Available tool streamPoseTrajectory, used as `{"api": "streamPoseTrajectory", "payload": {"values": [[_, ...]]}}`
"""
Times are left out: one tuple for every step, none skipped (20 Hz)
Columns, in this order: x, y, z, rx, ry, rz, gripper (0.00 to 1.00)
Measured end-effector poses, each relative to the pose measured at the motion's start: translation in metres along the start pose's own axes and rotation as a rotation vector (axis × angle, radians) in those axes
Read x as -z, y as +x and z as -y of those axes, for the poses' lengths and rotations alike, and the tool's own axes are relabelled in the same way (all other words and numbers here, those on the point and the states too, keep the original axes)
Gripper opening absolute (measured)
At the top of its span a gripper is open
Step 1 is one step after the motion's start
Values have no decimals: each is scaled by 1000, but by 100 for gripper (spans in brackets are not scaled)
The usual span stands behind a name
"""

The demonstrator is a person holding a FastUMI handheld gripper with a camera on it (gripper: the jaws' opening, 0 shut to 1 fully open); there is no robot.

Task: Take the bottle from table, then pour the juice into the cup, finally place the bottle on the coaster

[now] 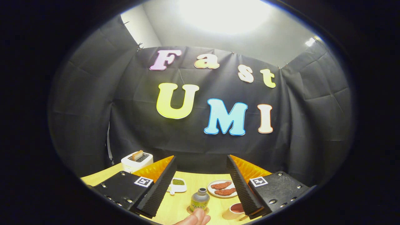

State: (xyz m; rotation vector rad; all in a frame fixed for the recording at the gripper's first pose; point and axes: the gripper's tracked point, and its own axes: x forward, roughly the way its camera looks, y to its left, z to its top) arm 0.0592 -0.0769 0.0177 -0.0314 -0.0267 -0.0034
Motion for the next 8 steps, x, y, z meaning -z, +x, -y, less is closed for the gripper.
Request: {"api": "streamPoseTrajectory", "payload": {"values": [[-1, -2, -1, -4, 1, -4, 97], [-3, -2, 1, -4, -3, -8, 97], [-4, -4, 3, -3, -8, -11, 97], [-5, -8, 5, -5, -15, -12, 97], [-6, -11, 4, -11, -20, -12, 97], [-5, -13, 4, -15, -23, -17, 97], [-3, -16, 3, -21, -19, -22, 97], [-2, -17, 3, -29, -14, -26, 97]]}}
